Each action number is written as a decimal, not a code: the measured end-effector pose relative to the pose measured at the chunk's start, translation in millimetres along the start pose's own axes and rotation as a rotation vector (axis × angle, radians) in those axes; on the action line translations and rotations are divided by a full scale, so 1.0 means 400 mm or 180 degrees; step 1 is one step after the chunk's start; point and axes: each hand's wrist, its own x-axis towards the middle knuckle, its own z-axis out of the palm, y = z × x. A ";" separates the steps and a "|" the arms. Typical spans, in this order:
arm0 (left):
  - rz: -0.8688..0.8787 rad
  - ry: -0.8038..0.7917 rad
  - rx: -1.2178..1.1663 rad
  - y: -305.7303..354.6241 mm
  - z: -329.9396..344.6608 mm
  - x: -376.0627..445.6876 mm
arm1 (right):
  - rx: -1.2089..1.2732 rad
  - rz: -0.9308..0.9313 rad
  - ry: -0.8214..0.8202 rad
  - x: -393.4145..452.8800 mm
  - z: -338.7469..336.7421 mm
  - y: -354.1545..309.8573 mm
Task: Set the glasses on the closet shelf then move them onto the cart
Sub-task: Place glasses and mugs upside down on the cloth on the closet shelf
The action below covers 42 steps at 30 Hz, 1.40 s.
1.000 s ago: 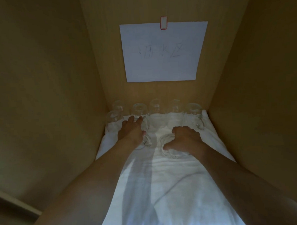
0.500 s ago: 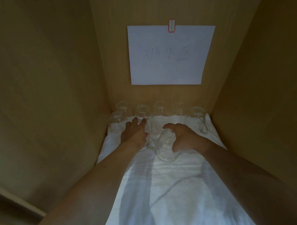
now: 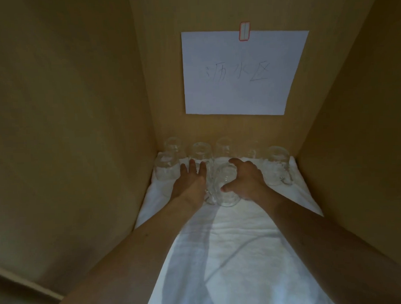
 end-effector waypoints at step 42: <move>-0.1562 0.1094 -0.0563 -0.020 -0.094 -0.690 | -0.0247 -0.2274 -0.0705 -0.473 0.101 -0.196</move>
